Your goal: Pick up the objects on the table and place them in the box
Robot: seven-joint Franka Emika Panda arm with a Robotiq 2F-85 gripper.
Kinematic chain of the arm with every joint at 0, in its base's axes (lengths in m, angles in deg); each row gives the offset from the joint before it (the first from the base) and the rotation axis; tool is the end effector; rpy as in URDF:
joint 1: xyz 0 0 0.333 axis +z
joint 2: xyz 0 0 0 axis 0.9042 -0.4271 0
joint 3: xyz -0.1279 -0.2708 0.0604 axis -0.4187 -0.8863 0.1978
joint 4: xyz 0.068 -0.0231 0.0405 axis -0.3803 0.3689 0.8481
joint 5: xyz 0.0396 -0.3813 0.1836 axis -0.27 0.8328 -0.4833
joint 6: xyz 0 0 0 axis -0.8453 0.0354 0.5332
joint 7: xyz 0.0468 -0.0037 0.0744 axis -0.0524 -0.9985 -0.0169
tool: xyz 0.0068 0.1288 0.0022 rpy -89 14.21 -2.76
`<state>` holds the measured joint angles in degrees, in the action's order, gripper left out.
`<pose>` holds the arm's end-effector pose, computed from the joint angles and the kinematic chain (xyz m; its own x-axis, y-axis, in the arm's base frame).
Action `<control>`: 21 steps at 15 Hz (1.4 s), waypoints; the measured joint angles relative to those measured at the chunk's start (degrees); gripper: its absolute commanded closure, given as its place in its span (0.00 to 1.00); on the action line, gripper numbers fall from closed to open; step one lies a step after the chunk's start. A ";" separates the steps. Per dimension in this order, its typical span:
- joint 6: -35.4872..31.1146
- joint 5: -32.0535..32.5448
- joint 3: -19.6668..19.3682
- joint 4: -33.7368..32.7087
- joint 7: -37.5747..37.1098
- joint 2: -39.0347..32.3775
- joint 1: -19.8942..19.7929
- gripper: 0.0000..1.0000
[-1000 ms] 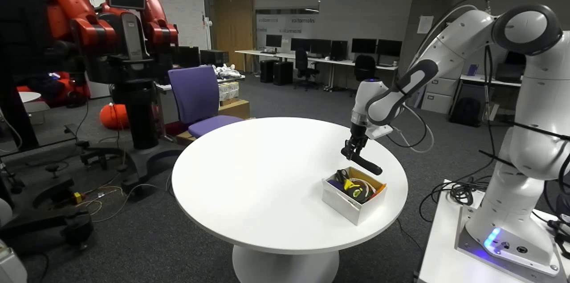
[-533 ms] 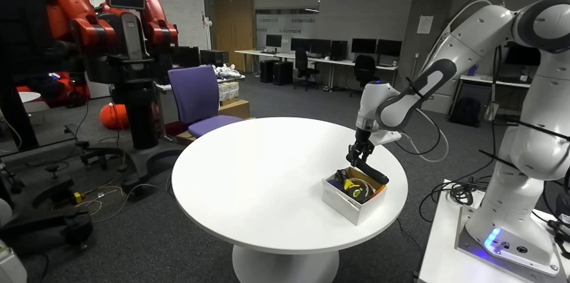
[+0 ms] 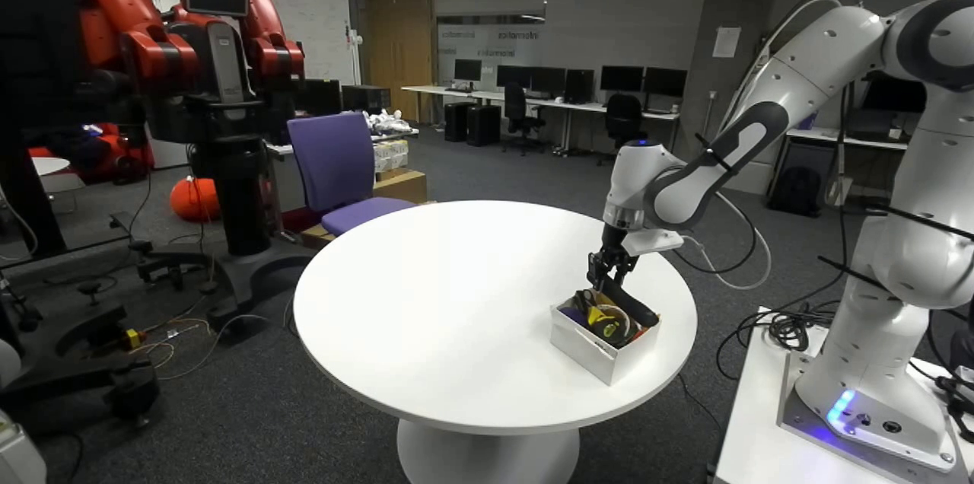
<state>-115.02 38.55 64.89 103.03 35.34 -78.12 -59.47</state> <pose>0.4695 0.0847 0.2157 0.8958 -0.4394 0.0665 -0.4374 -0.8982 -0.0435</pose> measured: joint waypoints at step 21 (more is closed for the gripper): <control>0.36 -0.16 0.40 -4.63 -2.37 -4.12 0.03 0.00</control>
<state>-114.65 38.39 65.30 98.40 32.96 -82.23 -59.45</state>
